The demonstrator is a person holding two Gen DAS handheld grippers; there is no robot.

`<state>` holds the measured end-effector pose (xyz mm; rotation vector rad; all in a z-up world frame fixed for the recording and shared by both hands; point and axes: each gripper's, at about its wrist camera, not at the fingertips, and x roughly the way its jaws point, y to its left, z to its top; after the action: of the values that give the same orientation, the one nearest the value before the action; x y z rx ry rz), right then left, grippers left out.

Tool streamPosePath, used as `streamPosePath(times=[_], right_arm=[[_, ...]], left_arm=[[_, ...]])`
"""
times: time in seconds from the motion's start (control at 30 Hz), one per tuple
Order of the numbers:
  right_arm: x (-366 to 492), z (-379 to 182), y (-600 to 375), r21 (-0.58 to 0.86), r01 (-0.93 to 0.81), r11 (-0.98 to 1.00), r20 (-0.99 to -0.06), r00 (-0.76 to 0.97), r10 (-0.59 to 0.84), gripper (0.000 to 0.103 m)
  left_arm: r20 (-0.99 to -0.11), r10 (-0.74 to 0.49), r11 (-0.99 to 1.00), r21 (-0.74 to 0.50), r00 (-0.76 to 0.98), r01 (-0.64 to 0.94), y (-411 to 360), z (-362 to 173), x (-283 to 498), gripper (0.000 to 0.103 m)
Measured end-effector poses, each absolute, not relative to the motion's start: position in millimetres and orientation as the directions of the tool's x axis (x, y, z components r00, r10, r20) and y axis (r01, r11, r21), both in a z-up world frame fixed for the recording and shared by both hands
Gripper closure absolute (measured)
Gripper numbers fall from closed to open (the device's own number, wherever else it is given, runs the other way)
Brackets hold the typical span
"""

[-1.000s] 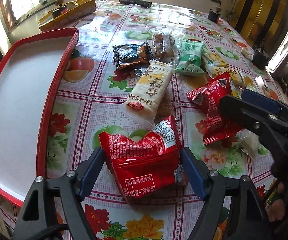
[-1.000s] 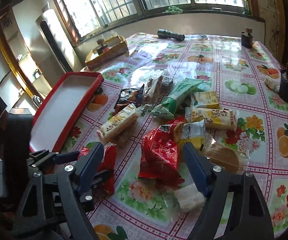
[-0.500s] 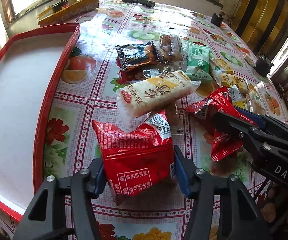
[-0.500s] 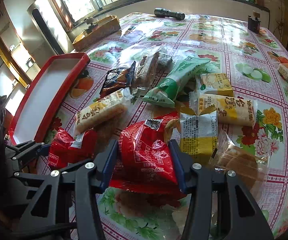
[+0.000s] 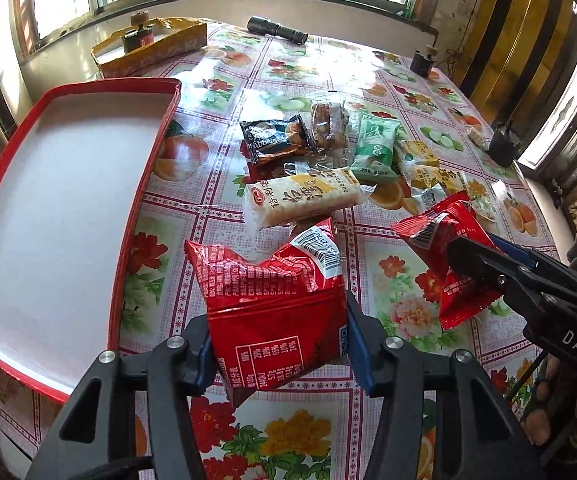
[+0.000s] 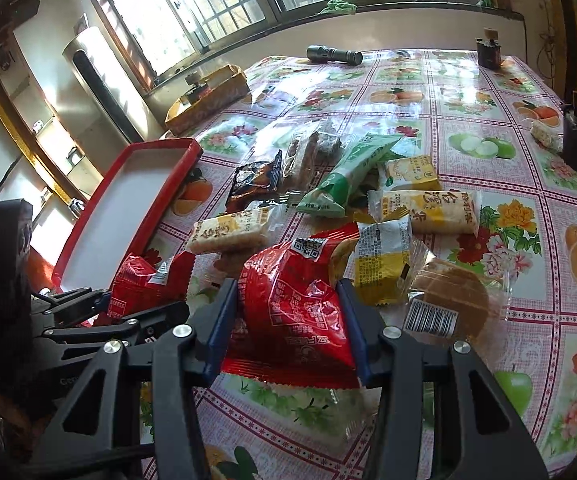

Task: Organize snacks
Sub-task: 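Carry both red bags over the red-rimmed white tray with both grippers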

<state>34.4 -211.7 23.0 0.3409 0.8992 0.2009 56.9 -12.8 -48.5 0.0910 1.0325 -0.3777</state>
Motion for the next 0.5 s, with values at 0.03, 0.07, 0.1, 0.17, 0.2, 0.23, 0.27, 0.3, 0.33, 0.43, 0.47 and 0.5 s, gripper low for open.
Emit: streamPosePath(times=[0.03, 0.07, 0.1, 0.17, 0.2, 0.23, 0.27, 0.3, 0.33, 0.43, 0.47, 0.5], right_arm=[[32.0, 24.3, -211.6, 0.372, -0.03, 0.928, -0.728, 0.61, 0.312, 0.052], [30.0, 24.6, -210.9, 0.372, -0.032, 0.928, -0.727, 0.611, 0.313, 0.052], [28.3, 25.5, -209.7, 0.373, -0.033, 0.927, -0.726, 0.612, 0.314, 0.052], [26.2, 26.6, -207.6, 0.374, -0.038, 0.926, -0.722, 0.615, 0.317, 0.052], [25.5, 27.7, -206.0, 0.375, -0.042, 0.926, -0.721, 0.615, 0.32, 0.052], [25.3, 28.9, -203.8, 0.374, -0.046, 0.926, -0.719, 0.616, 0.321, 0.052], [24.8, 30.1, -201.8, 0.373, -0.051, 0.926, -0.718, 0.617, 0.323, 0.052], [24.6, 31.3, -200.0, 0.374, -0.055, 0.926, -0.716, 0.618, 0.326, 0.052], [24.6, 32.7, -197.6, 0.373, -0.061, 0.926, -0.714, 0.618, 0.328, 0.052], [25.2, 36.8, -190.9, 0.375, -0.078, 0.924, -0.708, 0.619, 0.34, 0.052], [26.4, 37.6, -188.6, 0.375, -0.086, 0.923, -0.706, 0.619, 0.344, 0.052], [27.2, 38.6, -185.6, 0.374, -0.092, 0.923, -0.705, 0.618, 0.347, 0.052]], left_arm=[[-0.847, -0.262, 0.933, -0.1, 0.462, 0.347, -11.2, -46.2, 54.9, 0.05], [-0.844, -0.259, 0.934, -0.096, 0.47, 0.343, -9.9, -44.3, 53.0, 0.05], [-0.84, -0.256, 0.936, -0.091, 0.479, 0.341, -7.7, -42.0, 51.2, 0.05], [-0.834, -0.249, 0.939, -0.084, 0.492, 0.333, -2.8, -38.4, 48.9, 0.05], [-0.832, -0.249, 0.94, -0.085, 0.495, 0.331, -0.5, -36.8, 48.6, 0.05], [-0.83, -0.25, 0.941, -0.086, 0.498, 0.328, 1.2, -35.2, 48.1, 0.05], [-0.828, -0.249, 0.942, -0.087, 0.503, 0.323, 4.3, -33.7, 47.5, 0.05], [-0.826, -0.247, 0.944, -0.087, 0.507, 0.319, 7.0, -32.0, 46.8, 0.05], [-0.824, -0.247, 0.945, -0.089, 0.51, 0.314, 9.5, -30.8, 46.7, 0.05], [-0.816, -0.242, 0.951, -0.091, 0.525, 0.297, 17.9, -26.4, 46.2, 0.05], [-0.814, -0.24, 0.952, -0.091, 0.529, 0.291, 21.2, -25.0, 46.2, 0.05], [-0.812, -0.239, 0.954, -0.093, 0.532, 0.286, 24.0, -23.7, 46.5, 0.05]])
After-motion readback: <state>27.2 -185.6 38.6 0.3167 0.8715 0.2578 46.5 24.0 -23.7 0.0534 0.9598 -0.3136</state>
